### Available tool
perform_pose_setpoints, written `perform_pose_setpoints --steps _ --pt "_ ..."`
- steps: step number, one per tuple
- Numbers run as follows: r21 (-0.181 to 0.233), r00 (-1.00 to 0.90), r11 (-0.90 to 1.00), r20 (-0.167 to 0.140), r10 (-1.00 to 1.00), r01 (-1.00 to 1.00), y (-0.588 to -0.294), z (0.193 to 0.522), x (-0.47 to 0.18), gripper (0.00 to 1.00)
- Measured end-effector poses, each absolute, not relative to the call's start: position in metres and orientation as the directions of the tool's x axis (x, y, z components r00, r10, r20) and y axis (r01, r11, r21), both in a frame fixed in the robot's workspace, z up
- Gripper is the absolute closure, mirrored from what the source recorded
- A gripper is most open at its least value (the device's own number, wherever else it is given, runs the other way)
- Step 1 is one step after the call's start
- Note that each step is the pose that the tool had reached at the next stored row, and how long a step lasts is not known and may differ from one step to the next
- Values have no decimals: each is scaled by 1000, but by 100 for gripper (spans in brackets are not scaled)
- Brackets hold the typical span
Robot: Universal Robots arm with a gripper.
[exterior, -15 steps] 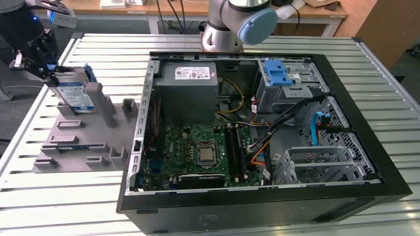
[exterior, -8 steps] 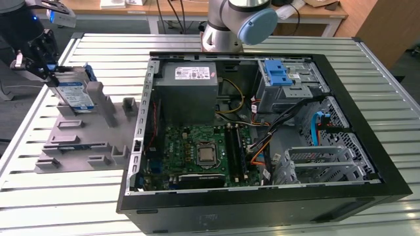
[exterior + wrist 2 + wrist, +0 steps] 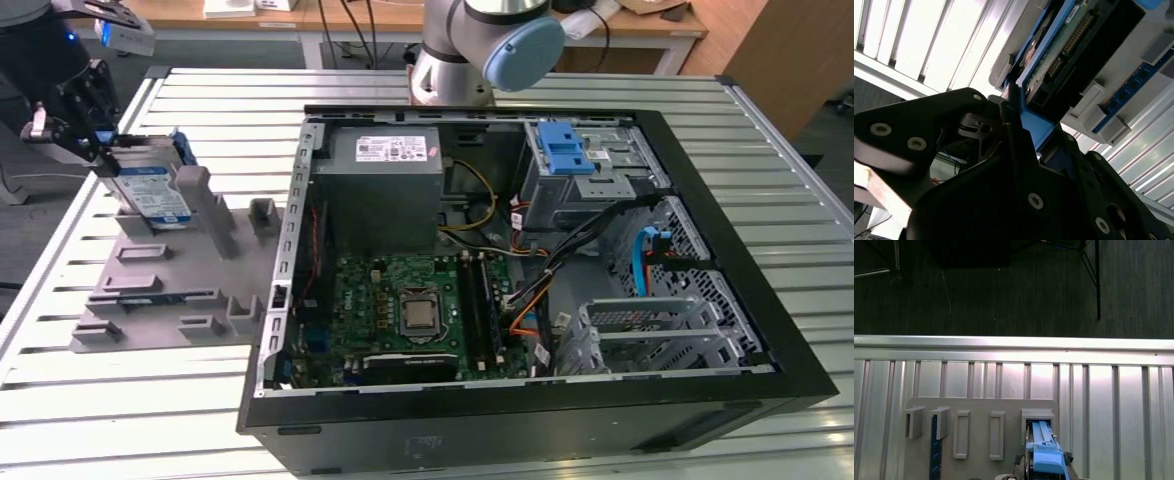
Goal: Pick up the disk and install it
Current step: 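Pick up the disk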
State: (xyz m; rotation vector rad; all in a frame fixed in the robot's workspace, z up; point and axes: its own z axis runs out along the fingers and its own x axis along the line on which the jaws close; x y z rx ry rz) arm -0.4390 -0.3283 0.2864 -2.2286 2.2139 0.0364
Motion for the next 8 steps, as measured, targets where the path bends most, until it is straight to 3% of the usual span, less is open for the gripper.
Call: perform_pose_setpoints --steps 3,6,8 --pt "16 7 -7 -17 -1000 -1000 -328 286 -439 62" --pt "16 8 -8 -16 -1000 -1000 -328 286 -439 50" --pt "16 8 -9 -16 -1000 -1000 -328 286 -439 50"
